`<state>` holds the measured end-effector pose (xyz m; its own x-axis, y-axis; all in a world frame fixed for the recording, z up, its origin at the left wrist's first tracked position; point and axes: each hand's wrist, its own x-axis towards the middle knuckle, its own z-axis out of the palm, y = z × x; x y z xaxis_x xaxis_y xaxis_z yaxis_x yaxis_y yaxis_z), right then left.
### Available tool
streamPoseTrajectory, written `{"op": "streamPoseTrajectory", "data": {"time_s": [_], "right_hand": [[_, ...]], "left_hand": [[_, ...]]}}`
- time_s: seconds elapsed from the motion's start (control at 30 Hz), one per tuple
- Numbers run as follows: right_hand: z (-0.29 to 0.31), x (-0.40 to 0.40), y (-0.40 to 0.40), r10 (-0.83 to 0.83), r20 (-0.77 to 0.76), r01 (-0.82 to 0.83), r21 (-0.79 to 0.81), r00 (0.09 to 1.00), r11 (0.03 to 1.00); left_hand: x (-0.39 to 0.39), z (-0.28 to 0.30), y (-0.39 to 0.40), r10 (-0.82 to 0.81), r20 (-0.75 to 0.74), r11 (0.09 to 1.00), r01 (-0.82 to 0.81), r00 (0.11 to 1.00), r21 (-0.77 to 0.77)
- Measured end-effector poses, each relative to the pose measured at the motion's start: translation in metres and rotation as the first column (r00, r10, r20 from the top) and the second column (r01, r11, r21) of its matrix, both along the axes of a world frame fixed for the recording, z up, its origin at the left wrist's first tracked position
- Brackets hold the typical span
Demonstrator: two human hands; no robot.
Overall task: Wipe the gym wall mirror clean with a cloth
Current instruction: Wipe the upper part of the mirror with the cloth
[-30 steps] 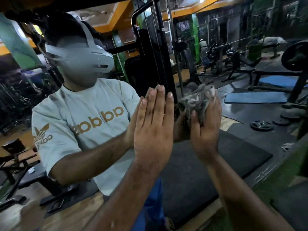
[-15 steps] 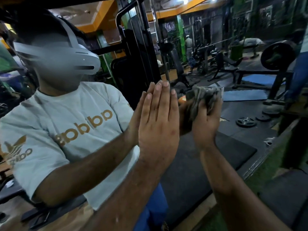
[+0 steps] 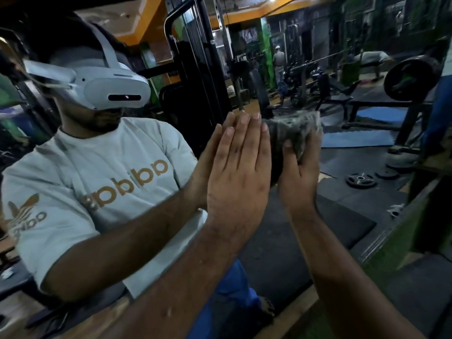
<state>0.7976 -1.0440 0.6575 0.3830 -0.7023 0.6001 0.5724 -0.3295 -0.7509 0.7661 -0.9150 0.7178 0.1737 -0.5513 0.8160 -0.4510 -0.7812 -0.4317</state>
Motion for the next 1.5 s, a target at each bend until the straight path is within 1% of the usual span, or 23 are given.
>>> {"op": "streamPoseTrajectory", "data": {"time_s": [0.13,0.17,0.23,0.3,0.33,0.4,0.47,0.53,0.6,0.67,0.7,0.73,0.8,0.9,0.97,1.03,1.1,1.17,1.27,1.3,1.33,1.43,1.5], "right_hand": [[-0.007,0.003,-0.047,-0.088,0.054,0.102,-0.392,0.995,0.914],[-0.017,0.005,-0.057,-0.125,0.039,0.131,-0.398,0.991,0.908],[-0.029,0.01,-0.073,-0.122,-0.017,0.117,-0.2,0.992,0.973],[-0.014,0.012,-0.085,-0.003,-0.066,0.006,0.045,0.998,0.999],[-0.003,0.012,-0.091,0.037,-0.076,-0.033,0.055,0.996,0.998],[0.013,0.01,-0.102,0.047,-0.075,-0.054,-0.099,0.996,0.994],[0.009,0.01,-0.116,-0.026,-0.057,0.006,-0.32,0.998,0.947],[-0.015,0.016,-0.135,-0.122,-0.045,0.091,-0.427,0.992,0.9],[-0.035,0.02,-0.152,-0.195,-0.084,0.157,-0.329,0.977,0.931],[-0.028,0.021,-0.163,-0.128,-0.168,0.105,-0.135,0.978,0.985],[-0.018,0.021,-0.165,-0.078,-0.195,0.061,-0.09,0.978,0.994],[-0.008,0.021,-0.166,-0.049,-0.195,0.029,-0.102,0.98,0.994],[0.001,0.023,-0.173,-0.057,-0.133,0.024,-0.238,0.989,0.971],[-0.022,0.03,-0.189,-0.179,-0.035,0.147,-0.43,0.983,0.891],[-0.041,0.036,-0.202,-0.24,-0.048,0.205,-0.377,0.97,0.903],[-0.035,0.04,-0.211,-0.209,-0.123,0.188,-0.167,0.97,0.968],[-0.011,0.042,-0.217,-0.111,-0.198,0.117,0.019,0.974,0.993],[0.006,0.039,-0.219,-0.091,-0.199,0.084,-0.043,0.976,0.995],[-0.011,0.037,-0.236,-0.189,-0.138,0.129,-0.36,0.972,0.924],[-0.023,0.04,-0.245,-0.223,-0.129,0.157,-0.392,0.966,0.907],[-0.033,0.042,-0.253,-0.234,-0.137,0.174,-0.346,0.963,0.922],[-0.024,0.046,-0.259,-0.135,-0.216,0.136,-0.012,0.967,0.991],[-0.007,0.045,-0.258,-0.099,-0.236,0.102,0.0,0.967,0.995]], "left_hand": [[0.008,0.007,-0.042,0.049,-0.012,0.998,-0.048,0.999,0.029],[0.009,0.006,-0.05,0.06,-0.026,0.998,-0.059,0.998,0.034],[0.009,0.002,-0.063,0.059,-0.061,0.997,-0.055,0.996,0.058],[0.01,0.002,-0.08,0.048,-0.063,0.996,-0.042,0.997,0.082],[0.011,0.003,-0.088,0.042,-0.056,0.996,-0.037,0.998,0.086],[0.015,0.006,-0.104,0.048,-0.045,0.996,-0.044,0.998,0.081],[0.019,0.009,-0.12,0.078,-0.045,0.995,-0.075,0.996,0.065],[0.022,0.009,-0.136,0.095,-0.053,0.993,-0.091,0.994,0.073],[0.024,0.004,-0.152,0.093,-0.058,0.992,-0.087,0.994,0.092],[0.028,0.001,-0.168,0.088,-0.056,0.992,-0.082,0.995,0.096],[0.03,0.001,-0.176,0.079,-0.06,0.993,-0.073,0.995,0.091],[0.032,0.0,-0.183,0.066,-0.068,0.995,-0.06,0.995,0.083],[0.036,-0.002,-0.193,0.055,-0.081,0.997,-0.051,0.995,0.052],[0.038,-0.007,-0.2,0.056,-0.084,0.998,-0.054,0.995,0.021],[0.04,-0.01,-0.203,0.054,-0.063,0.998,-0.051,0.997,0.043],[0.041,-0.011,-0.208,0.04,-0.06,0.998,-0.036,0.997,0.06],[0.043,-0.009,-0.216,0.029,-0.053,0.996,-0.025,0.998,0.08],[0.048,-0.009,-0.222,0.012,-0.042,0.996,-0.008,0.999,0.091],[0.051,-0.012,-0.231,-0.011,-0.057,1.0,0.011,0.998,0.014],[0.051,-0.013,-0.235,-0.018,-0.065,1.0,0.017,0.998,-0.004],[0.05,-0.015,-0.239,-0.022,-0.073,1.0,0.022,0.997,-0.008],[0.05,-0.018,-0.251,-0.005,-0.068,1.0,0.006,0.998,0.01],[0.052,-0.015,-0.26,0.004,-0.047,1.0,-0.004,0.999,-0.012]]}}
